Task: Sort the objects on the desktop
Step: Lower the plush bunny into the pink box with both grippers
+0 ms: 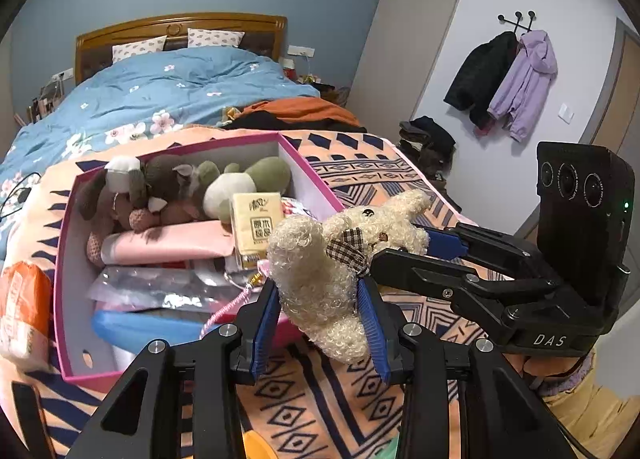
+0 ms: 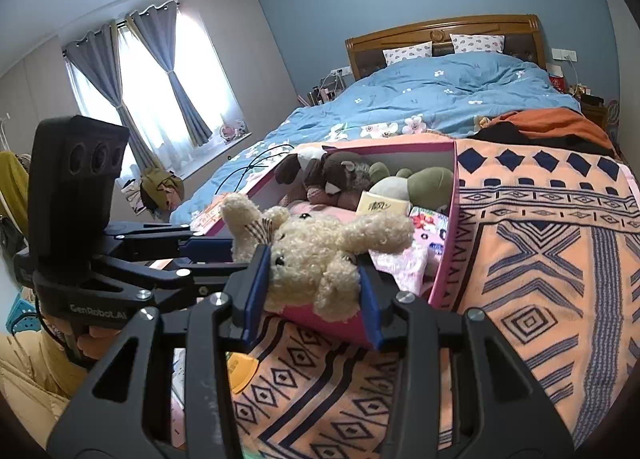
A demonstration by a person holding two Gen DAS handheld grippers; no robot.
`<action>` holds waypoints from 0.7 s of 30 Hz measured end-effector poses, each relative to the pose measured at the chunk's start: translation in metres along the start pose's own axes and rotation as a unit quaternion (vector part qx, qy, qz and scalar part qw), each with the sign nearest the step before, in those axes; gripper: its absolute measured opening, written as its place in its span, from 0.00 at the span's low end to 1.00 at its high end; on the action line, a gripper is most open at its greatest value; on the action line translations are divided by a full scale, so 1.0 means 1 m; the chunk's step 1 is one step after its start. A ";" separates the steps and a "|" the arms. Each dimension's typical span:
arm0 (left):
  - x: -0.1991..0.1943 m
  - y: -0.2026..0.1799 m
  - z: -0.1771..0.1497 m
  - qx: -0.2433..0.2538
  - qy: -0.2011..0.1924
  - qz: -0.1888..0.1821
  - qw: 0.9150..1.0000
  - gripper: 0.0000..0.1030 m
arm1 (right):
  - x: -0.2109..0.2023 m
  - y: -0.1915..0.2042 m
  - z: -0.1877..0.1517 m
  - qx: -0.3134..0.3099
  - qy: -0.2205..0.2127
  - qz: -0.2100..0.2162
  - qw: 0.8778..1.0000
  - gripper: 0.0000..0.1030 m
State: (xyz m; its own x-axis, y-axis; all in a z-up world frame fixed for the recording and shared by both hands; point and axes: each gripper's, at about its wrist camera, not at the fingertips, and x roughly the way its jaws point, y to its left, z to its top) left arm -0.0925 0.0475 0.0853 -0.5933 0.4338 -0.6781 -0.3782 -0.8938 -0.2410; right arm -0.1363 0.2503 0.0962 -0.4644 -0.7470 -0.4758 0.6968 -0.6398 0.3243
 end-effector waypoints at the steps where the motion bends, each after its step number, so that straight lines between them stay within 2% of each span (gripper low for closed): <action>1: 0.001 0.001 0.002 -0.001 -0.001 0.001 1.000 0.38 | 0.001 -0.001 0.002 -0.001 0.000 0.000 1.000 0.42; 21: 0.021 0.024 0.043 -0.007 -0.014 0.018 1.000 0.38 | 0.029 -0.024 0.040 0.002 -0.003 -0.002 1.000 0.42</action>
State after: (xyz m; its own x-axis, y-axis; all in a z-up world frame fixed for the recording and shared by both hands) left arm -0.1442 0.0401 0.0949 -0.6253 0.4045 -0.6674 -0.3464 -0.9102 -0.2272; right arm -0.1885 0.2367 0.1075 -0.4701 -0.7451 -0.4731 0.6926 -0.6437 0.3256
